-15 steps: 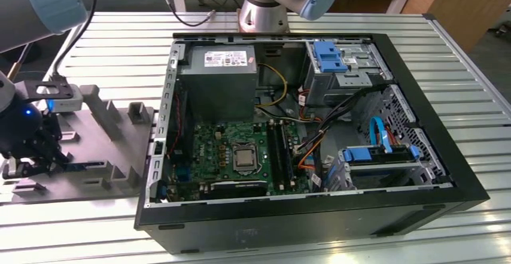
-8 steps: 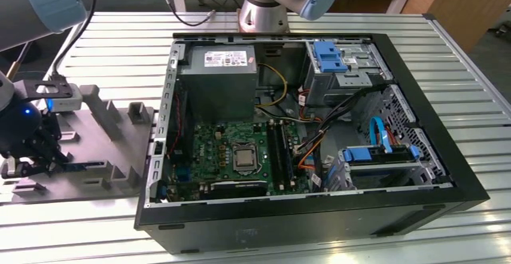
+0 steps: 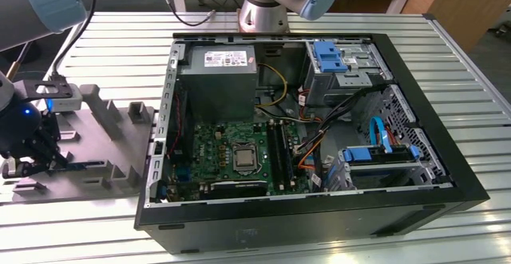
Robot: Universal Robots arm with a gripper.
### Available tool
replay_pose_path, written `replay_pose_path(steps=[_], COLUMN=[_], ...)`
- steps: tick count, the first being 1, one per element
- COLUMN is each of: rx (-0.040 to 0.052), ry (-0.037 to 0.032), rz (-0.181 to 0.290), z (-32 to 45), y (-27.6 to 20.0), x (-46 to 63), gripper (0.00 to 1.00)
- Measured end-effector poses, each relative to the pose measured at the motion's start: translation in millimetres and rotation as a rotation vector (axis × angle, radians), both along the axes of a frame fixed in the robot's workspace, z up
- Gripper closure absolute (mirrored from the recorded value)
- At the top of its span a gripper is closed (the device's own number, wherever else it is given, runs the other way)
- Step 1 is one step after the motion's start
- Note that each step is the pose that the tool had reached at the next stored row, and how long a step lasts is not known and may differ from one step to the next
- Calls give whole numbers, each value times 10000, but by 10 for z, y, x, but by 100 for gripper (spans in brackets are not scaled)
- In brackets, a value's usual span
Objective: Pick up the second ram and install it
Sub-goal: 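Pick up the second ram and move it above second insertion slot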
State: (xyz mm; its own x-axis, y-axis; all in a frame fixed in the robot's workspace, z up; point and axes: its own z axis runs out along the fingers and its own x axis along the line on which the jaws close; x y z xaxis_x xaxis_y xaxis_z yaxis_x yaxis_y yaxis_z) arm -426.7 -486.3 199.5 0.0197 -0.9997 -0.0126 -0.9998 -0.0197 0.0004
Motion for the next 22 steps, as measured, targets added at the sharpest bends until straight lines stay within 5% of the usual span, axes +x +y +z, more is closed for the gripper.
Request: replay_pose_path(steps=[22], rx=[2], ry=[-1], rz=[-205], z=[15], y=[-4], x=[0], gripper=[89])
